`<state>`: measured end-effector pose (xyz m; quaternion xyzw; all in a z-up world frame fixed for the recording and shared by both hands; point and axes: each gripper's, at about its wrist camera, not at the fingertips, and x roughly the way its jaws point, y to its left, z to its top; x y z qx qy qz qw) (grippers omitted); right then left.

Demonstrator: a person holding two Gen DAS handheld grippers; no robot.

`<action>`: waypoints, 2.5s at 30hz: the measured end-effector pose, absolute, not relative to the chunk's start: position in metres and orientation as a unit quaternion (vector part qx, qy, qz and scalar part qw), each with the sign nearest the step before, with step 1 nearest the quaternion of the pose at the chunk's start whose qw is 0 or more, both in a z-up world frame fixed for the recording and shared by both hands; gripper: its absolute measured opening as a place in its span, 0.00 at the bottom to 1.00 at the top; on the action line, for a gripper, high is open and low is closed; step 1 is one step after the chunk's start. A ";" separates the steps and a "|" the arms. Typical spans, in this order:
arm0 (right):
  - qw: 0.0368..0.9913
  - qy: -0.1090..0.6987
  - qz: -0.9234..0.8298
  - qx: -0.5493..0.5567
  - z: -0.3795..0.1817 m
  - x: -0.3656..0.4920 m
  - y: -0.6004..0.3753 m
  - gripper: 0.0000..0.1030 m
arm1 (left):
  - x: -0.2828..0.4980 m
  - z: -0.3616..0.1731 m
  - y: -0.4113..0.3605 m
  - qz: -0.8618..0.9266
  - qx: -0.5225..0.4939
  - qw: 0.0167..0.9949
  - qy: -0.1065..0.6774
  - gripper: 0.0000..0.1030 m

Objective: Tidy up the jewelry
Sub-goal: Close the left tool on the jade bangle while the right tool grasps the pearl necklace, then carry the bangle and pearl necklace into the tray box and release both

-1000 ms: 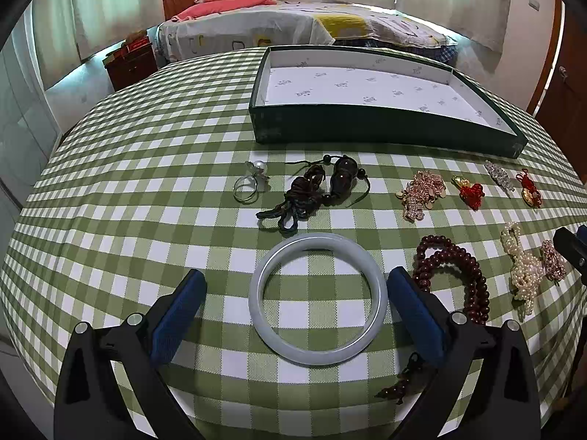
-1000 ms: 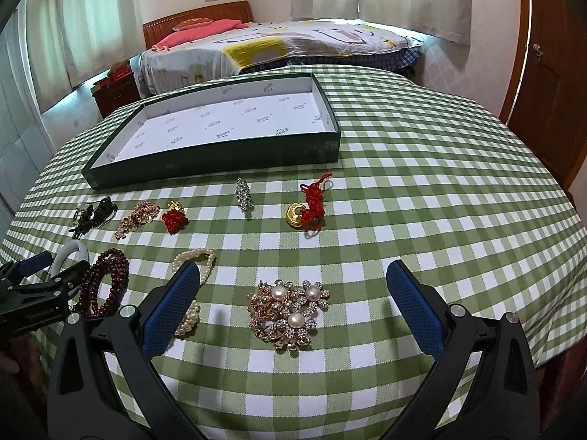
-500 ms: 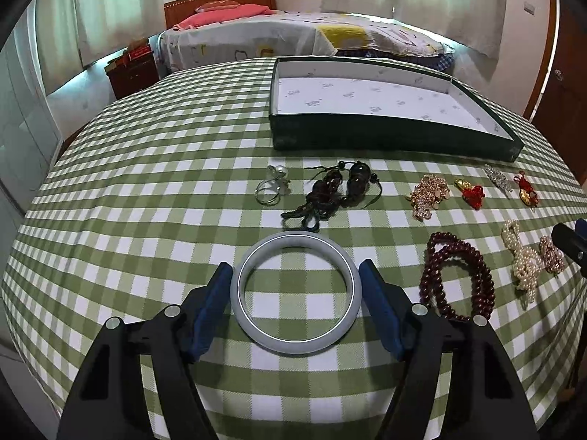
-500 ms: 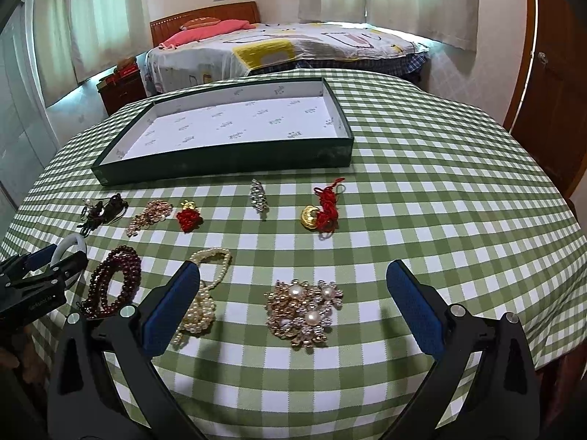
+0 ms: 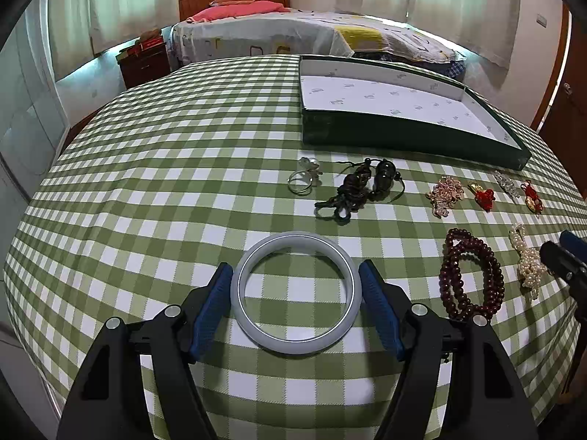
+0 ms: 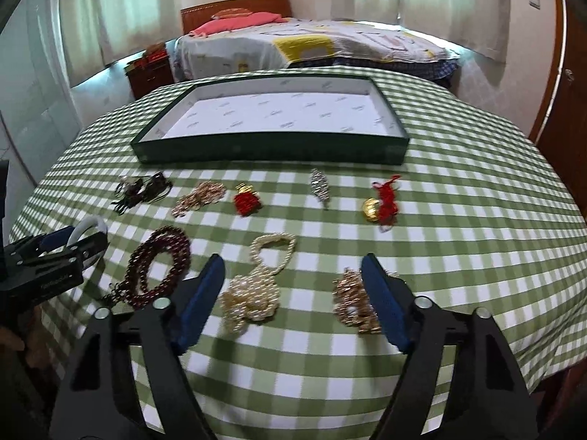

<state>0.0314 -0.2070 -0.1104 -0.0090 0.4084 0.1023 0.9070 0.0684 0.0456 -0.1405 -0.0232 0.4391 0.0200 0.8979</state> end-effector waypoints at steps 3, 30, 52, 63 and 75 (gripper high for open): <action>0.903 0.417 0.108 -0.015 -0.116 0.032 -0.202 0.61 | 0.068 -0.141 0.048 0.022 -0.025 0.898 0.439 0.66; 0.894 0.425 0.141 -0.022 -0.125 0.030 -0.199 0.25 | 0.066 -0.138 0.048 0.024 -0.020 0.901 0.433 0.66; 0.944 0.305 0.125 0.020 -0.033 0.101 -0.232 0.25 | 0.133 -0.061 -0.001 -0.035 -0.031 0.934 0.355 0.66; 0.930 0.346 0.123 0.021 -0.073 0.193 -0.254 0.25 | 0.223 -0.082 -0.042 -0.042 -0.028 0.928 0.369 0.66; 0.900 0.420 0.115 0.006 -0.119 0.217 -0.256 0.26 | 0.244 -0.136 -0.061 -0.042 -0.015 0.890 0.454 0.66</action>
